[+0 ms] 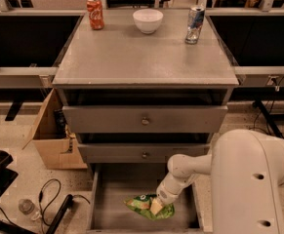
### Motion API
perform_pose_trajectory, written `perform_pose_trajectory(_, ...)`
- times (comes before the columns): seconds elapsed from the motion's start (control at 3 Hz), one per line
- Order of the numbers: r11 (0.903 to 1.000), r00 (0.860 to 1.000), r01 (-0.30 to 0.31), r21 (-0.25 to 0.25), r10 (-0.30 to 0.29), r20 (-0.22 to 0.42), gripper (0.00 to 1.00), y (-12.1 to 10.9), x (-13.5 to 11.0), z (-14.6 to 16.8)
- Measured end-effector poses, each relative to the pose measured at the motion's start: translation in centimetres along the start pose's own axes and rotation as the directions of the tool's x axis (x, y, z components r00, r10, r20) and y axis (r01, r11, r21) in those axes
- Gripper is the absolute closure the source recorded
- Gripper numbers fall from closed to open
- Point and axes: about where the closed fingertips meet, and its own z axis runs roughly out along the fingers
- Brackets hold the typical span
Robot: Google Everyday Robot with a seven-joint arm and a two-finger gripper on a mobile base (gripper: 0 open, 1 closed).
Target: Place green rice chip bag into bottom drawer
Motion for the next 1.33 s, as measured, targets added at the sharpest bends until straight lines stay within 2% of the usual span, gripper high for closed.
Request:
perform_pose_trajectory(1.0,1.0,1.0,0.007,-0.002,-0.007,0.001,0.12,0.05,0.04,0.03)
perform_pose_trajectory(1.33,1.0,1.0,0.007,-0.002,-0.007,0.001,0.0,0.05,0.04,0.03)
